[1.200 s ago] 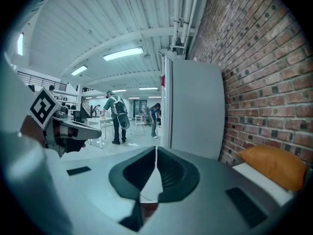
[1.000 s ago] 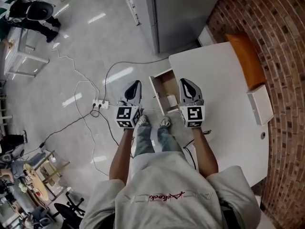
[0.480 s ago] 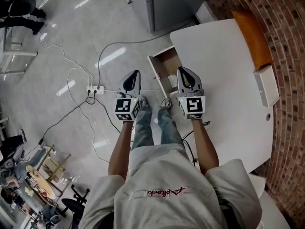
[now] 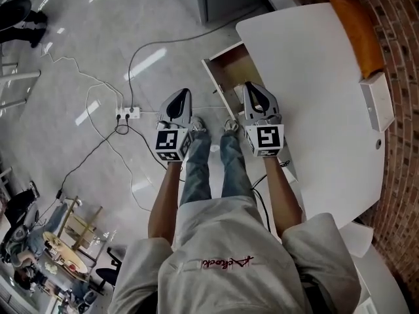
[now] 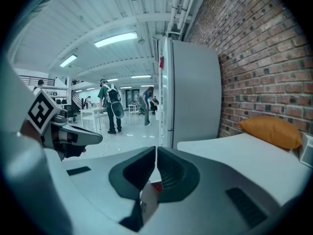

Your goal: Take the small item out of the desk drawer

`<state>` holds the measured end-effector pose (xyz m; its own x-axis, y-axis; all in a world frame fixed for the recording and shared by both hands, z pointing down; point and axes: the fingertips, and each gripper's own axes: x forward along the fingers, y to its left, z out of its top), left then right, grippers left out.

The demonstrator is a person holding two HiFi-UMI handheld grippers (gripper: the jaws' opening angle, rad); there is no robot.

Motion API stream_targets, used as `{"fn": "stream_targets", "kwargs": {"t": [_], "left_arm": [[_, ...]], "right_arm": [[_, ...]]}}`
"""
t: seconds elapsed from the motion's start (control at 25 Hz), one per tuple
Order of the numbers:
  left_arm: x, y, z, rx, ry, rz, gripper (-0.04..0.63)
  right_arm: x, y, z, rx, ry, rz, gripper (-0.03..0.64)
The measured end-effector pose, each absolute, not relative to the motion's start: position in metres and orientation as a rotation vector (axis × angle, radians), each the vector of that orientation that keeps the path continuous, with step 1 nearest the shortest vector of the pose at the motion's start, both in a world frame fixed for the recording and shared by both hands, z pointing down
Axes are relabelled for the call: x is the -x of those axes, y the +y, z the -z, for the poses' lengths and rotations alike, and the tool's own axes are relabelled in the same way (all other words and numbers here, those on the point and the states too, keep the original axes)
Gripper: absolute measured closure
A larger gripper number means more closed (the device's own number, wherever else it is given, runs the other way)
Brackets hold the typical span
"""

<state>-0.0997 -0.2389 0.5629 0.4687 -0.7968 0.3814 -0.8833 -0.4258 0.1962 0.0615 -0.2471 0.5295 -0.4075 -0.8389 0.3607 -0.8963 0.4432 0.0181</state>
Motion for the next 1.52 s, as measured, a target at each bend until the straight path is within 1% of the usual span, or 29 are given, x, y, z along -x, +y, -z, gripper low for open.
{"fn": "stream_targets", "kwargs": {"t": [0.28, 0.48, 1.12, 1.36, 1.52], "left_arm": [[0.102, -0.230, -0.602, -2.320, -1.382, -0.354, 0.586], [0.098, -0.226, -0.637, -2.273, -1.362, -0.373, 0.586], [0.096, -0.214, -0.711, -2.210, -1.325, -0.417, 0.586], [0.098, -0.209, -0.727, -2.183, -1.316, -0.425, 0.586], [0.097, -0.209, -0.729, -2.176, -1.310, -0.410, 0.586]], "right_arm": [[-0.055, -0.234, -0.576, -1.466, -2.346, -0.326, 0.603], [-0.062, -0.221, -0.610, -1.458, -2.306, -0.385, 0.603], [-0.076, -0.181, -0.696, -1.410, -2.207, -0.532, 0.603], [-0.073, -0.179, -0.713, -1.347, -2.194, -0.538, 0.603], [-0.065, -0.186, -0.722, -1.237, -2.175, -0.481, 0.603]]}}
